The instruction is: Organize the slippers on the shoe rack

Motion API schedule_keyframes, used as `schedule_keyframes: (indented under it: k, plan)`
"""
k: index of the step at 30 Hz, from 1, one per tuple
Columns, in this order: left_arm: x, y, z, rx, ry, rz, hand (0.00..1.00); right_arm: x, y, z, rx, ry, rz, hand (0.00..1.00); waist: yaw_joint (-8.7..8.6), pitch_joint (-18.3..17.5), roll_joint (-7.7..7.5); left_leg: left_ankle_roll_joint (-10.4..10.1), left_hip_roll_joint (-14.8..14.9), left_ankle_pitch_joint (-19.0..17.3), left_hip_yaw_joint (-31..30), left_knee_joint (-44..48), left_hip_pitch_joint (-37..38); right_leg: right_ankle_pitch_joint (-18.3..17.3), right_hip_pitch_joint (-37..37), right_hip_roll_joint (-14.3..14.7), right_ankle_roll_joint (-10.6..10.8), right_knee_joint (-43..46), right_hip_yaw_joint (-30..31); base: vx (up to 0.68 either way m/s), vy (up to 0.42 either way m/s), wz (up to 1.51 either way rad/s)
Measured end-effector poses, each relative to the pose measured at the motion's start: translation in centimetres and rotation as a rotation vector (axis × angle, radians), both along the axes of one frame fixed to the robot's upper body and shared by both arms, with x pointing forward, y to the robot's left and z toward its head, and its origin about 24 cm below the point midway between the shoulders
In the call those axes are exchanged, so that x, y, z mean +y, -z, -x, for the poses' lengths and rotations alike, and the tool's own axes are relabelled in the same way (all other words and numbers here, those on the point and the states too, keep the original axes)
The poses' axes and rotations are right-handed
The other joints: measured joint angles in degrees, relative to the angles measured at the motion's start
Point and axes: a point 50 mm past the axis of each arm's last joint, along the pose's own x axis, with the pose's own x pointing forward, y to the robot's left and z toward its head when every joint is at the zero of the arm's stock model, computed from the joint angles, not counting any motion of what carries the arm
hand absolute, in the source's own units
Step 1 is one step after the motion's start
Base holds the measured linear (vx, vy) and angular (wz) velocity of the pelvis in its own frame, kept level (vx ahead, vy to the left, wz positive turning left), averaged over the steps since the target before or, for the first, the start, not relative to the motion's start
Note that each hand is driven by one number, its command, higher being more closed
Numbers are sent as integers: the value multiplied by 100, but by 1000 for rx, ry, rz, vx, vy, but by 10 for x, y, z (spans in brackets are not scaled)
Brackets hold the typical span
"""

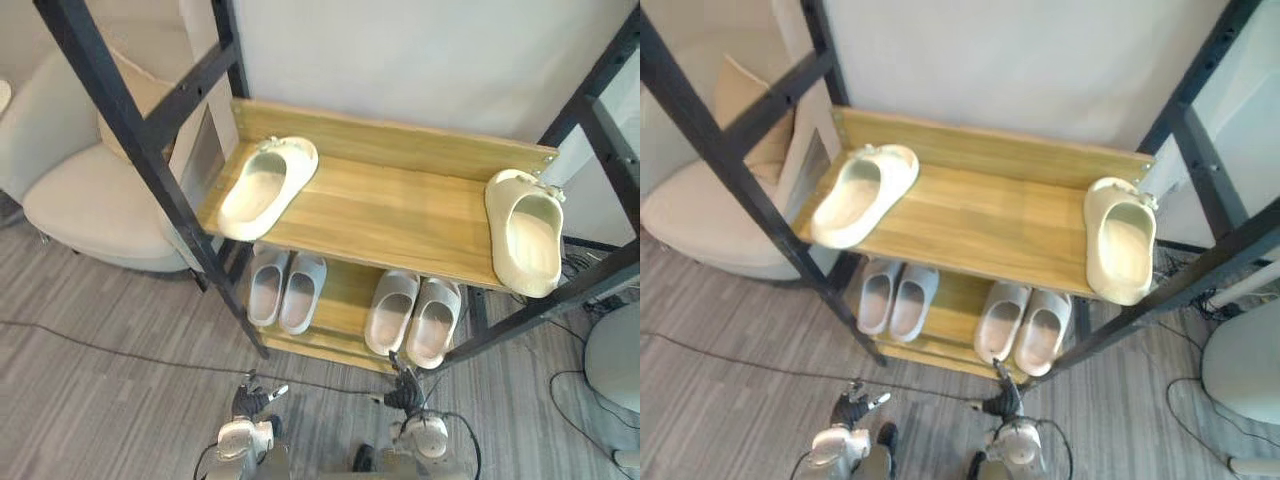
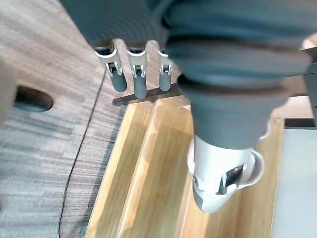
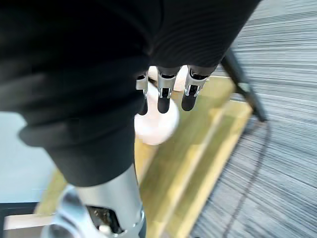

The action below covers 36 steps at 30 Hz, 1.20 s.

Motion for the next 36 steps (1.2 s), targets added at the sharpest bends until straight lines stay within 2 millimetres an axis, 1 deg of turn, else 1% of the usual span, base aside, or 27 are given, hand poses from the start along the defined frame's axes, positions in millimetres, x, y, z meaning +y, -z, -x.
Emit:
schedule_keyframes:
  k: [2,6,8,10,11,14,15,16,18,20,21,22,25,27,28,30,32,33,36]
  plan:
    - [-3,0,-1,-1,22,-1,0,-3,5,5,32,9,5,0,-5,-5,6,18,-11,15,3,-54,89,17,79,-1,17,-61,4,13,17,-2]
    - [-19,0,0,2,131,-4,0,-14,19,23,124,62,16,0,-18,-125,57,47,-63,91,7,-192,143,73,107,8,36,-148,42,2,5,-2]
    - [-27,-1,0,-6,198,-6,0,-18,22,25,140,103,5,0,-39,-129,70,50,-70,145,4,-289,226,83,134,10,34,-155,62,-15,7,-4]
    - [-34,-6,-3,-37,281,-18,0,-21,24,27,154,119,6,0,-53,-139,76,59,-66,180,-3,-363,300,84,189,23,33,-199,61,-39,-1,2]
    - [-42,-12,-7,-75,336,-9,0,-24,25,29,162,126,9,0,-60,-169,100,56,-61,204,-9,-434,322,99,185,39,29,-246,59,-31,0,3]
    - [-57,-26,-13,-161,426,15,0,-30,27,33,177,137,20,0,-61,-213,169,65,-58,233,-9,-508,318,127,189,63,51,-299,115,13,10,-2]
    - [-68,-38,-17,-220,500,38,0,-35,27,35,184,155,27,0,-71,-237,208,65,-58,241,-9,-526,317,142,190,75,56,-329,134,0,0,0]
    - [-69,-40,-17,-231,513,41,0,-35,27,35,185,157,26,0,-74,-240,211,65,-58,241,-9,-528,317,144,190,75,51,-329,134,0,0,0]
    - [-83,-63,-22,-345,610,81,0,-35,28,36,188,170,17,0,-96,-259,240,64,-56,248,-9,-567,343,153,193,80,35,-335,140,0,0,0]
    - [-95,-78,-24,-418,664,136,0,-38,28,36,188,169,23,0,-109,-280,273,69,-58,255,-5,-601,381,151,211,81,35,-342,149,37,-2,-2]
    - [-104,-94,-26,-483,692,188,0,-39,28,36,188,168,26,0,-114,-297,297,69,-60,254,-4,-600,386,149,217,81,33,-346,152,38,1,-1]
    - [-108,-102,-27,-520,708,215,0,-39,28,36,189,168,27,0,-116,-303,308,69,-60,254,-5,-599,386,149,217,81,33,-345,151,36,1,0]
    - [-128,-152,-28,-721,780,397,0,-41,27,36,188,160,34,0,-116,-313,309,68,-75,252,-10,-587,404,69,201,52,30,-222,149,6,-3,1]
    - [-135,-178,-28,-822,781,493,0,-41,27,36,189,157,34,0,-116,-318,302,68,-90,249,-12,-588,438,13,199,28,28,-139,150,0,0,0]
    - [-137,-195,-29,-887,774,559,0,-42,27,36,190,152,36,0,-114,-326,300,65,-95,242,-13,-590,469,-15,213,17,24,-110,152,0,0,0]
    - [-136,-215,-30,-969,761,620,0,-43,27,37,194,130,44,0,-105,-400,303,65,-99,237,-17,-590,471,-36,208,12,24,-94,153,0,0,0]
    - [-131,-235,-34,-1061,733,653,0,-43,28,38,202,120,49,0,-103,-479,282,65,-101,234,-26,-587,474,-43,210,11,23,-85,153,0,0,0]
    - [-124,-248,-38,-1124,695,662,0,-44,29,39,209,120,52,0,-102,-533,281,66,-103,234,-35,-580,477,-43,216,11,23,-83,151,0,0,0]
    - [-112,-266,-45,-1218,623,675,0,-44,31,41,223,118,51,0,-101,-586,265,66,-111,234,-64,-568,489,-42,249,8,22,-84,133,-13,1,3]
